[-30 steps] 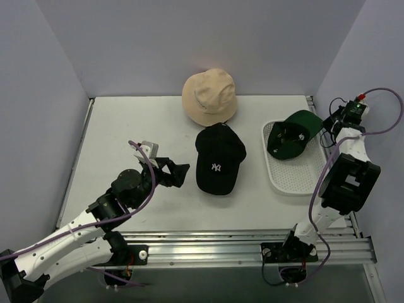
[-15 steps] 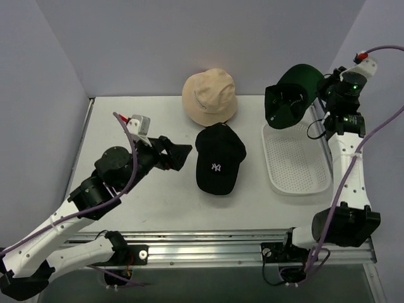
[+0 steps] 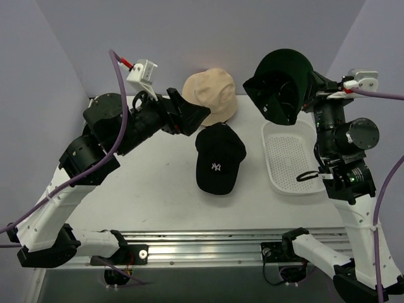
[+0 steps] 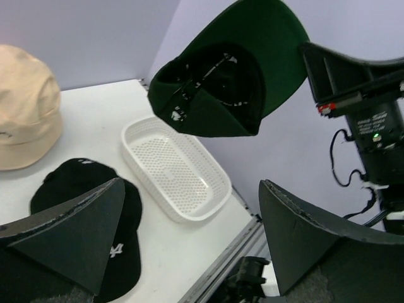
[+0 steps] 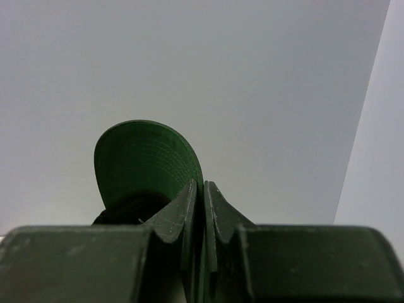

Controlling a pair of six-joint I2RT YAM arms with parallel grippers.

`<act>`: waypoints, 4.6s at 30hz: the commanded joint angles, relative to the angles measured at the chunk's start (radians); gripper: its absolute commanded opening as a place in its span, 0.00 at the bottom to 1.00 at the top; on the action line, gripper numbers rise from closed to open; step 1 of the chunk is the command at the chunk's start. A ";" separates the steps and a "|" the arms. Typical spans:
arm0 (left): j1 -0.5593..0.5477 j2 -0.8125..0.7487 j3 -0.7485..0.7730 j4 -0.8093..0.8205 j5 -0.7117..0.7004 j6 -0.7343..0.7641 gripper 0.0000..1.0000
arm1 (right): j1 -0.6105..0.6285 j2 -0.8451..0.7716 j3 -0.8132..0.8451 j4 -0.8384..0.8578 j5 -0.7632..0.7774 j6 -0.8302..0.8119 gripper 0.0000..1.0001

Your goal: Stack the hats

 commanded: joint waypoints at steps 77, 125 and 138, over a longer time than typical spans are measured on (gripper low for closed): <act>0.633 -0.134 -0.265 0.212 0.739 -0.626 0.97 | 1.062 0.563 0.054 0.752 0.563 -1.522 0.00; 0.628 -0.229 -0.602 0.623 0.886 -0.449 0.02 | 0.705 0.161 0.211 -0.435 0.452 0.366 0.61; 0.624 -0.257 -0.710 0.815 0.832 -0.536 0.02 | 0.238 0.255 0.174 -0.369 -0.329 0.426 0.54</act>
